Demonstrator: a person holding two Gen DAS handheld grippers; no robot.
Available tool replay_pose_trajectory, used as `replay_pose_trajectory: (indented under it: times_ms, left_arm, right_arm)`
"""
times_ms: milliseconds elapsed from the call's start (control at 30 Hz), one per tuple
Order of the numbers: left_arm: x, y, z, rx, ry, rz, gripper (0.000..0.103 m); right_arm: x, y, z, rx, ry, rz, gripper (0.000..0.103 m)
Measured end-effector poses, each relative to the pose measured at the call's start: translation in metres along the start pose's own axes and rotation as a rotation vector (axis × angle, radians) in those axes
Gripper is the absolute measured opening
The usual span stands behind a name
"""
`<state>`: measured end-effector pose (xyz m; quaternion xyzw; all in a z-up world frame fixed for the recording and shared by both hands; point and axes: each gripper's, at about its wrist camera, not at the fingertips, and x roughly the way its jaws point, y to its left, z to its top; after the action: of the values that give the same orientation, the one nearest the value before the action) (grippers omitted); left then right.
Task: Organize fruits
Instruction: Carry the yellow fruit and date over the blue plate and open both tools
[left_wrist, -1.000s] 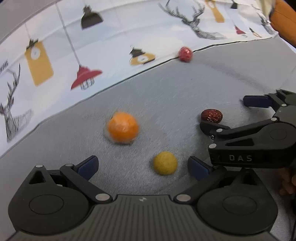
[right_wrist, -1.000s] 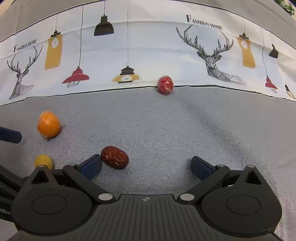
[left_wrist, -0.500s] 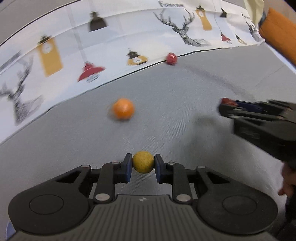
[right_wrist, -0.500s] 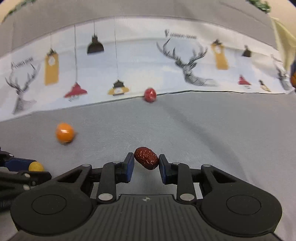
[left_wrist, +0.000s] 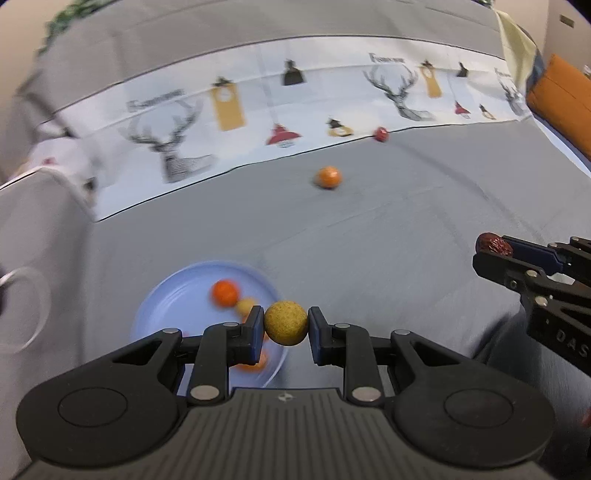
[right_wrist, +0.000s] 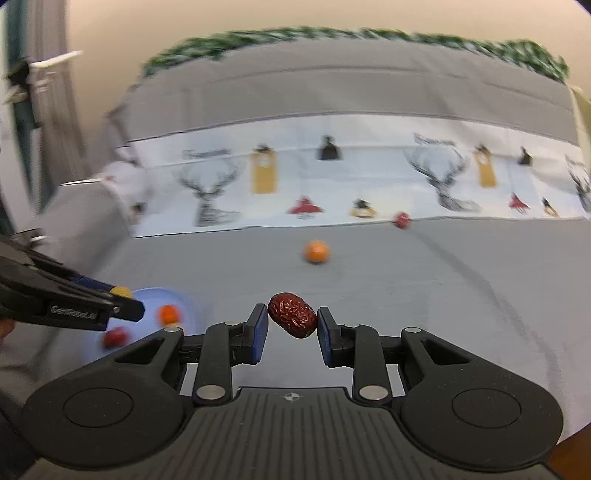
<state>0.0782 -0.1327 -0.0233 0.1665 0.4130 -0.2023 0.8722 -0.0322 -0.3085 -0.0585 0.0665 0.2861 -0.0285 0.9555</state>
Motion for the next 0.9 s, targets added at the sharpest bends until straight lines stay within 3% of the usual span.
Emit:
replay_pose_trajectory:
  times_ms: [267, 467, 900]
  left_arm:
    - [-0.088, 0.032, -0.058, -0.084, -0.052, 0.092, 0.028]
    - [-0.13, 0.044, -0.092, -0.144, -0.091, 0.127, 0.028]
    - [-0.167, 0.056, -0.116, -0.219, -0.125, 0.153, 0.028]
  right_arm:
    - [-0.068, 0.08, -0.012, -0.12, -0.044, 0.151, 0.03]
    - [-0.101, 0.125, -0.031, -0.204, -0.055, 0.222, 0.03]
    - [-0.132, 0.155, -0.037, -0.281, -0.09, 0.247, 0.03]
